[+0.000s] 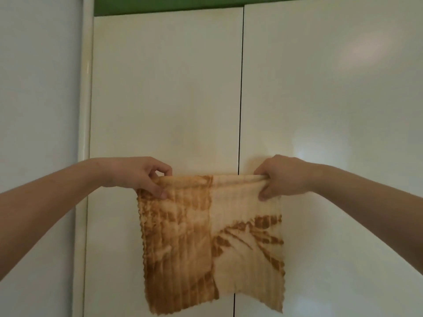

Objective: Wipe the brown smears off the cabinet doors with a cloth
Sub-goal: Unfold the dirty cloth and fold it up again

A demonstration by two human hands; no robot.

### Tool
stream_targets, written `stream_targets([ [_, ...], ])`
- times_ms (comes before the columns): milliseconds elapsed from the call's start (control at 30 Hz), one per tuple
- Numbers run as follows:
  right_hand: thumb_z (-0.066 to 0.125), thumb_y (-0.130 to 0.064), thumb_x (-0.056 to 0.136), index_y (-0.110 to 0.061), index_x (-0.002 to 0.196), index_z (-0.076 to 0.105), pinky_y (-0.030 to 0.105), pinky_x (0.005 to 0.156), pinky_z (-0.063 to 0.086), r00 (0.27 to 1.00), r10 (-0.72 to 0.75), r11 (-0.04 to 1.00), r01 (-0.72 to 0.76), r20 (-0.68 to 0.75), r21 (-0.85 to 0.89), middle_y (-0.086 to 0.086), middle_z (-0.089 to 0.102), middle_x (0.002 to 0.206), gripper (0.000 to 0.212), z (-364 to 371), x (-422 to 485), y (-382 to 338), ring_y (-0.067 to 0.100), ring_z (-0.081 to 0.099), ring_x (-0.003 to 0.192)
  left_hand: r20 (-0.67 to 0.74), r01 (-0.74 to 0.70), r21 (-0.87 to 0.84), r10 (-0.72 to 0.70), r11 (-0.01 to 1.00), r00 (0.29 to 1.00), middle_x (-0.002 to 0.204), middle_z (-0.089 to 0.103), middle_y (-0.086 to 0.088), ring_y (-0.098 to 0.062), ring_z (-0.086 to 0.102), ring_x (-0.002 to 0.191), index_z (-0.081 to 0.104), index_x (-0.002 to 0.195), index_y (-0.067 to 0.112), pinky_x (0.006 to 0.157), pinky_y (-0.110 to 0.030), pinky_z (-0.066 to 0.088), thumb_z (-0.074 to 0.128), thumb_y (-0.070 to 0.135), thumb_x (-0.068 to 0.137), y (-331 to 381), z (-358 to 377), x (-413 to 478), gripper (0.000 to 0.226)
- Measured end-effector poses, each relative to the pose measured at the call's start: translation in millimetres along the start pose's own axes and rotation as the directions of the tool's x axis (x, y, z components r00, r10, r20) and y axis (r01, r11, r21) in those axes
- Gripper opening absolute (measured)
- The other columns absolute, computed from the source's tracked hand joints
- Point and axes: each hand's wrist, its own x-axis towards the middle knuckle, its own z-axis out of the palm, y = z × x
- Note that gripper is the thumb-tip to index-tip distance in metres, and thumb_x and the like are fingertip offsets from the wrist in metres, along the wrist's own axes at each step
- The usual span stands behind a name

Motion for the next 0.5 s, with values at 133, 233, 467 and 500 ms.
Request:
stream_targets([
  [133, 0.08, -0.023, 0.081, -0.016, 0.077, 0.069, 0.027, 0.065, 0.043, 0.993, 0.094, 0.94, -0.067, -0.066, 0.335, -0.005, 0.061, 0.072, 0.014, -14, -13, 20, 0.014, 0.057, 0.072, -0.067, -0.038, -0.03, 0.036, 0.999, 0.997, 0.09, 0.075, -0.009, -0.019, 0.071, 0.081, 0.063, 0.092, 0.008, 0.07, -0.035, 0.056, 0.085, 0.014, 0.079, 2, -7, -1, 0.027],
  [233, 0.069, -0.009, 0.092, -0.013, 0.092, 0.071, 0.03, 0.071, 0.053, 0.978, 0.205, 0.579, -0.083, -0.046, 0.811, 0.006, 0.069, 0.089, 0.004, 8, -31, 27, 0.022, 0.066, 0.086, -0.118, -0.057, -0.104, 0.044, 0.993, 0.992, 0.086, 0.073, -0.007, -0.019, 0.071, 0.08, 0.072, 0.097, 0.004, 0.073, -0.034, 0.059, 0.079, 0.008, 0.084, -9, 5, 3, 0.015],
  [467, 0.038, -0.029, 0.108, -0.005, 0.117, 0.063, 0.038, 0.069, 0.052, 0.848, 0.523, 0.252, -0.061, -0.083, 0.966, 0.011, 0.068, 0.089, 0.036, 63, -27, 3, 0.022, 0.068, 0.068, -0.39, -0.091, -0.485, -0.122, 0.87, 0.913, 0.094, 0.07, -0.005, -0.021, 0.066, 0.082, 0.071, 0.109, 0.018, 0.069, -0.036, 0.058, 0.051, 0.019, 0.103, -9, 42, 22, 0.02],
  [500, 0.033, -0.031, 0.109, -0.004, 0.116, 0.062, 0.037, 0.069, 0.051, 0.825, 0.552, 0.276, -0.043, -0.122, 0.96, 0.011, 0.066, 0.093, 0.04, 61, -25, -3, 0.023, 0.066, 0.073, -0.404, -0.104, -0.484, -0.117, 0.869, 0.907, 0.096, 0.07, -0.005, -0.022, 0.067, 0.083, 0.069, 0.111, 0.02, 0.069, -0.036, 0.059, 0.05, 0.023, 0.103, -6, 41, 21, 0.021],
])
